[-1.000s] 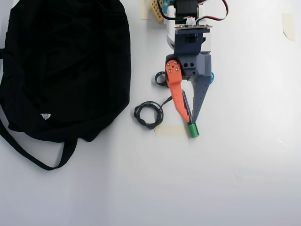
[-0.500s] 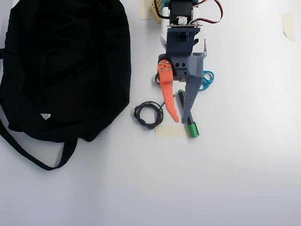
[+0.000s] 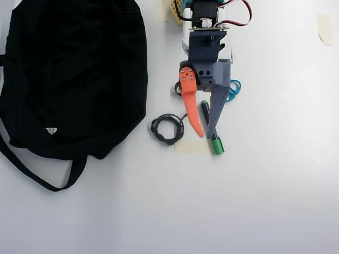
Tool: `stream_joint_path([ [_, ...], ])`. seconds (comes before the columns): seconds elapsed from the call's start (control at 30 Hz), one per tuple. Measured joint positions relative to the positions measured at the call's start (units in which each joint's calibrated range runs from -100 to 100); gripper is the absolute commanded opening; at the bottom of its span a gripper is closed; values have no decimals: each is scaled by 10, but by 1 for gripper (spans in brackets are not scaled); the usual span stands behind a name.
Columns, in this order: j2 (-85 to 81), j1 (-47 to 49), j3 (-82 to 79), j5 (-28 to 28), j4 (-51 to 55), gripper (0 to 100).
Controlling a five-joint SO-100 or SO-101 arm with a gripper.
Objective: Put the cable into the black bag
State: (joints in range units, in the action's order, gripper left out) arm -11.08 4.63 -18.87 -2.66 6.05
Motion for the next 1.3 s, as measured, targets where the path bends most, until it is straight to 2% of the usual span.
stream_joint_path([
  [0.2, 0, 0, 0, 1, 27, 2],
  [0.5, 0, -34, 5, 1, 186, 2],
  [0.67, 0, -66, 30, -17, 283, 2],
  [0.97, 2, -89, 32, -22, 400, 2],
  [1.3, 110, -89, 100, -37, 495, 2],
])
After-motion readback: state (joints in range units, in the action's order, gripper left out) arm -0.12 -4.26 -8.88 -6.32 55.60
